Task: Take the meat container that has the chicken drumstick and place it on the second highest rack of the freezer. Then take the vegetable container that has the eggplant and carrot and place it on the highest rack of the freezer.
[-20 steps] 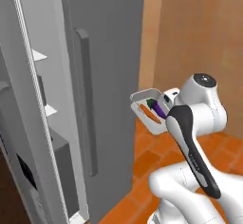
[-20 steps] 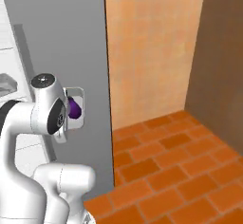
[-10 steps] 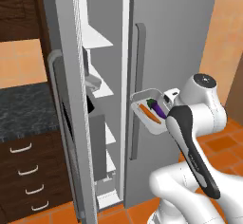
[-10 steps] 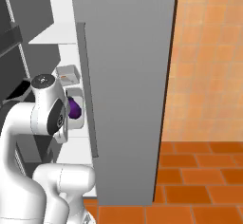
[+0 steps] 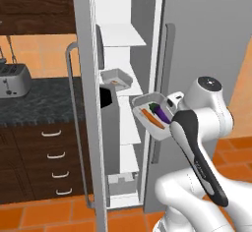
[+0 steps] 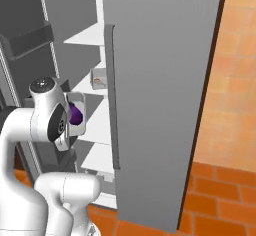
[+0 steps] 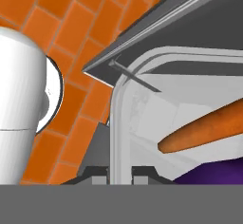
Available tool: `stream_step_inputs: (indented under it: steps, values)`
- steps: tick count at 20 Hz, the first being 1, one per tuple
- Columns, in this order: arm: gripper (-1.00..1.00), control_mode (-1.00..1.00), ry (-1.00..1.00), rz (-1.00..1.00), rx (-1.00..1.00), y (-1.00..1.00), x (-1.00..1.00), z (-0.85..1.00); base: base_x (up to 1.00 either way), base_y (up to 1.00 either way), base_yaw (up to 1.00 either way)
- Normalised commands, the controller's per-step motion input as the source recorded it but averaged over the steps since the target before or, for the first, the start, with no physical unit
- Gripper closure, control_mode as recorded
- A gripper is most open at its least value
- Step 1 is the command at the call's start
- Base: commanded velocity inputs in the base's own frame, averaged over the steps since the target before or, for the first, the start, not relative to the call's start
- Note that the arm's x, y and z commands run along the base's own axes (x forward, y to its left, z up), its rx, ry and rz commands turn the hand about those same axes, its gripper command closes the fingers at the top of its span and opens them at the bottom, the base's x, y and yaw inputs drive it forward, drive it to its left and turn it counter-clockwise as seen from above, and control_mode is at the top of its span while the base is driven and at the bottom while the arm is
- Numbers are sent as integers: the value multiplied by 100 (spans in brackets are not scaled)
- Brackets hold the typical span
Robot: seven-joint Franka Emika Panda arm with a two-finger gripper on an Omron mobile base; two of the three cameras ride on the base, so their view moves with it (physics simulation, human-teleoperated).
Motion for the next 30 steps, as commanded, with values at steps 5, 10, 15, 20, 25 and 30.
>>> stream_step_inputs:
  steps: [5,10,15,20,25,30]
  values:
    - [100,100,0,0,0,0,0,0,34,-12,1]
    - [100,100,0,0,0,0,0,0,60,0,-1]
    - [100,100,0,0,0,0,0,0,34,6,-4]
    - [100,100,0,0,0,0,0,0,10,23,-10]
    - [100,100,0,0,0,0,0,0,5,30,-12]
    - [100,100,0,0,0,0,0,0,21,35,-11]
